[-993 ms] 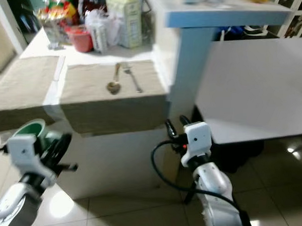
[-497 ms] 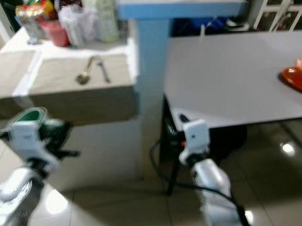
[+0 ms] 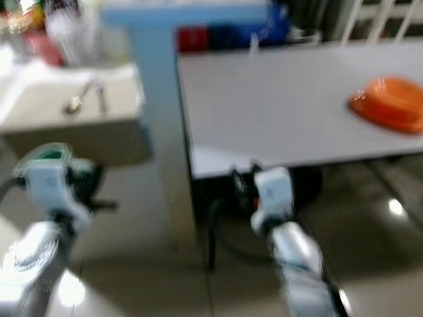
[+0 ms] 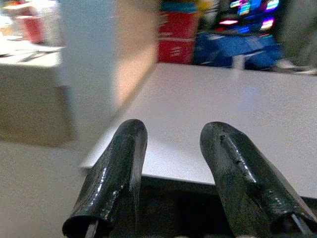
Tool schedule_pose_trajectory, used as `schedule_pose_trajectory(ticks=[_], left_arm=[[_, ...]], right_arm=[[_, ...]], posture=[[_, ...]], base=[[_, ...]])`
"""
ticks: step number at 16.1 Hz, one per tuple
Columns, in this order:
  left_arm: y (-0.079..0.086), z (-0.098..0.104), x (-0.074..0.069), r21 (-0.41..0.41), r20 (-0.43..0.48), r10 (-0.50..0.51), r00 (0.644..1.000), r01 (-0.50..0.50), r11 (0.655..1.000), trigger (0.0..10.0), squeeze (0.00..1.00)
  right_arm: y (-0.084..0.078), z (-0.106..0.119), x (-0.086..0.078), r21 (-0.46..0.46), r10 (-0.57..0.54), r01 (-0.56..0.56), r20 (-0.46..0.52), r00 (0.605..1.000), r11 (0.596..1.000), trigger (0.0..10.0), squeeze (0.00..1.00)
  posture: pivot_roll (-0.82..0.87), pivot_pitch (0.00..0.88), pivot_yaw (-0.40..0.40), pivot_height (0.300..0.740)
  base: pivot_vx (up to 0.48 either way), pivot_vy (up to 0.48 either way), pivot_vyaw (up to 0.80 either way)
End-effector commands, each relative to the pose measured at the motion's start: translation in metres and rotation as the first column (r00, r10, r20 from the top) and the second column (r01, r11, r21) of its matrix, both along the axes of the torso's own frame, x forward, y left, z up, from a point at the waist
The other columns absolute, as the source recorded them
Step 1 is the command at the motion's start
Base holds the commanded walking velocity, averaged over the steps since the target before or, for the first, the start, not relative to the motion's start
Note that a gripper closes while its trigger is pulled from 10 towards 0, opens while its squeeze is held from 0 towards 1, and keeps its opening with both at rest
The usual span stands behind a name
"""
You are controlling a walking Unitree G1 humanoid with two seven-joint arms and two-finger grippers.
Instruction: Setting the table
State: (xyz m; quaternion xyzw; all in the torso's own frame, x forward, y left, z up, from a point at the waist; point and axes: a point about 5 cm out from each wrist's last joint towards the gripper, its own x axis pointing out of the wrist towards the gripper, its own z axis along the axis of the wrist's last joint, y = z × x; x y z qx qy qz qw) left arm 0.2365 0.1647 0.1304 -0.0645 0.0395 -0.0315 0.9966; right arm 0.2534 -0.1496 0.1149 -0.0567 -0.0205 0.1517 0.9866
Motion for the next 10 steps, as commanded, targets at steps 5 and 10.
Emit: schedule_pose_trajectory(ticks=[5, 10], left_arm=[[0.005, 0.005, 0.009, 0.036, 0.018, 0.051, 0.999, -0.051, 0.998, 0.0, 0.0], [0.003, 0.005, 0.014, 0.054, 0.027, 0.037, 0.999, -0.038, 0.998, 0.0, 0.0]], right_arm=[[0.008, 0.004, 0.003, 0.004, 0.02, -0.02, 0.026, 0.999, 1.0, 10.0, 0.0], [0.01, 0.005, 0.006, 0.001, 0.005, -0.005, 0.036, 0.999, 1.0, 10.0, 0.0]], posture=[[-0.17, 0.0, 0.091, 0.74], [-0.18, 0.0, 0.102, 0.74]], base=[[0.318, -0.355, 0.0], [0.327, -0.347, 0.57]])
